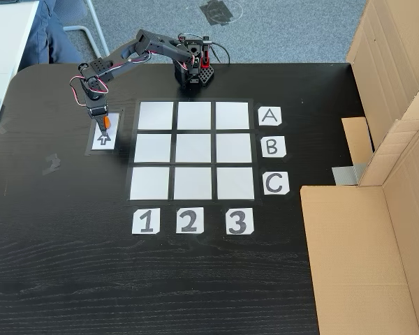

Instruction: Pick up the round, orange token and place it in the grid on square A1.

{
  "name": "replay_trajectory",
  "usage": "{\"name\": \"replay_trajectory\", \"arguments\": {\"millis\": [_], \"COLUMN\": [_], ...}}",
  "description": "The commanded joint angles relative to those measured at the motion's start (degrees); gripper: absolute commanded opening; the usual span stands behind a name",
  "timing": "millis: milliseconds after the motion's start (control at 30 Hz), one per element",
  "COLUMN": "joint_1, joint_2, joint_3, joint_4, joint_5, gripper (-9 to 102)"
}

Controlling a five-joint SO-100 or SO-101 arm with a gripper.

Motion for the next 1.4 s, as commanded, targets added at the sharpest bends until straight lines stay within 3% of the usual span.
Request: {"name": "replay_trajectory", "arguments": {"millis": [0,1367], "joint_1": [-0.53,-0.62], "joint_2": [1.93,9.84], "joint_3": [-0.88,1.05], "joint_4": [0.53,0.62], "joint_5": [0.7,3.25], "gripper": [28,16]}}
